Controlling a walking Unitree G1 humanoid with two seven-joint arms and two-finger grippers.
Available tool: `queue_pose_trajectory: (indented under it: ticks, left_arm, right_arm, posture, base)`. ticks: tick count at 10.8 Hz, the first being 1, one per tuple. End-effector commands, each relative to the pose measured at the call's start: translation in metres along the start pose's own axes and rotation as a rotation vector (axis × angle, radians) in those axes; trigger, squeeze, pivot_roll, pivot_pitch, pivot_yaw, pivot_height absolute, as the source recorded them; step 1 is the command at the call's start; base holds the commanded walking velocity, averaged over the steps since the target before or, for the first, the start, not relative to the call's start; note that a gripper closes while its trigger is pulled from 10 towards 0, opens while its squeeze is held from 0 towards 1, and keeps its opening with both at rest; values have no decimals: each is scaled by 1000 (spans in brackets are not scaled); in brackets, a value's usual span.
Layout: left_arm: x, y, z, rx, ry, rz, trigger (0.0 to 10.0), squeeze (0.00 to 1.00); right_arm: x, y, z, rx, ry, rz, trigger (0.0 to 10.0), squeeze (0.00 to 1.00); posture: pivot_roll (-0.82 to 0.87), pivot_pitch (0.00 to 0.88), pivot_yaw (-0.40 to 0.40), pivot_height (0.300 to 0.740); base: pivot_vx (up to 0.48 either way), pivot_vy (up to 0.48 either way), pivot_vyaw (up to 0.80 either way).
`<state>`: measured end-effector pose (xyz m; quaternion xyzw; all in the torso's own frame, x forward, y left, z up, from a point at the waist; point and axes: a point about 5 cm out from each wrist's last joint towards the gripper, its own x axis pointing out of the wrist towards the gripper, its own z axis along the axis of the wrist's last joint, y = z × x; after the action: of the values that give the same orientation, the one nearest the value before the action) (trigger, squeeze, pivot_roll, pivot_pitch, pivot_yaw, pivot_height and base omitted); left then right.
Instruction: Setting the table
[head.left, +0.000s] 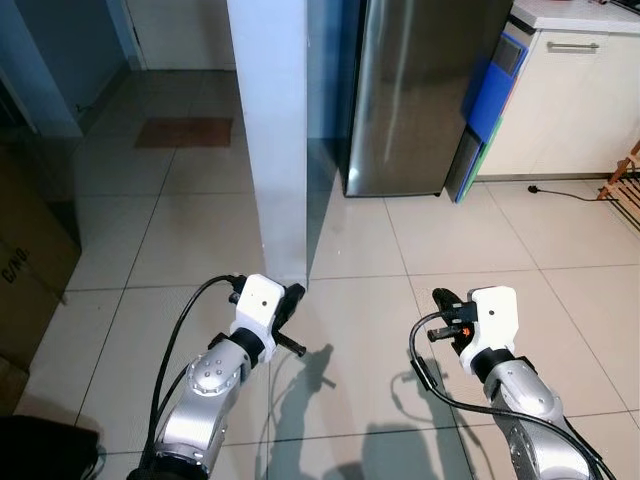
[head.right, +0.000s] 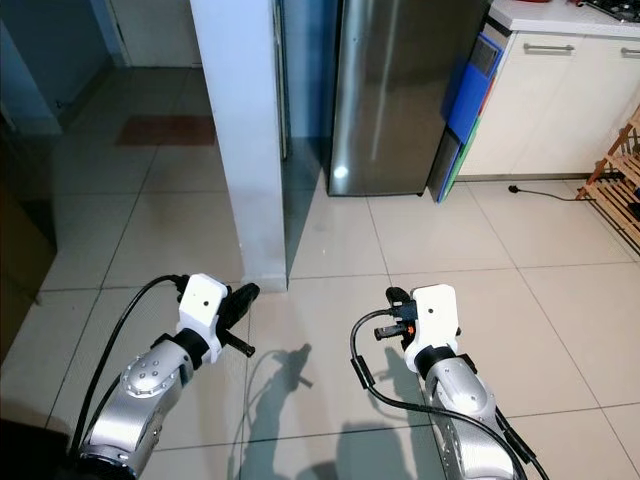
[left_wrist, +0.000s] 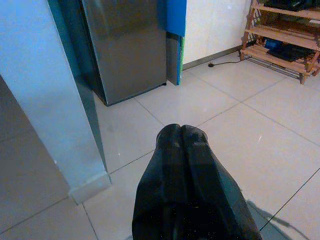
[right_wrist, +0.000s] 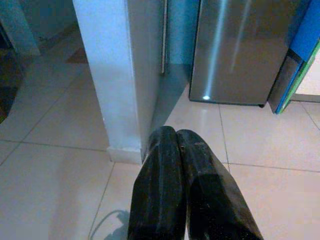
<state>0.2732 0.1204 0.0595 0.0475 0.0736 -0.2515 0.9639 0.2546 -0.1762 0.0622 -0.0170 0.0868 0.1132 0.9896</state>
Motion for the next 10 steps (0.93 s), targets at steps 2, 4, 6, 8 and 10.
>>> queue_pose_trajectory:
  ticks: [2,4,6,8,10]
  left_arm:
    - [7,-1,8,-9,-27,-15,10000,0]
    - [9,-3,9,1,-29,-35,10000,0]
    - [10,-9,9,-5,-49,-65,10000,0]
    - [11,-14,9,-3,-81,-85,10000,0]
    - [11,-11,7,-5,-63,-101,10000,0]
  right_arm:
    - [2,0,-3,-6,17,-5,10000,0]
    - [3,1,-4,-2,24,-2,10000,0]
    - [3,1,-6,0,30,-2,10000,0]
    - [3,-3,-8,-5,38,-19,10000,0]
    - [4,-4,-9,-5,37,-32,10000,0]
  posture:
    - [-12,0,-15,740]
    - [-11,0,-16,740]
    - [-12,0,-17,740]
    - [-14,0,-13,740]
    - [-11,0,-11,740]
  base:
    - [0,0,-800]
    - [0,0,-800]
    - [0,0,-800]
    - [0,0,-800]
    - [0,0,-800]
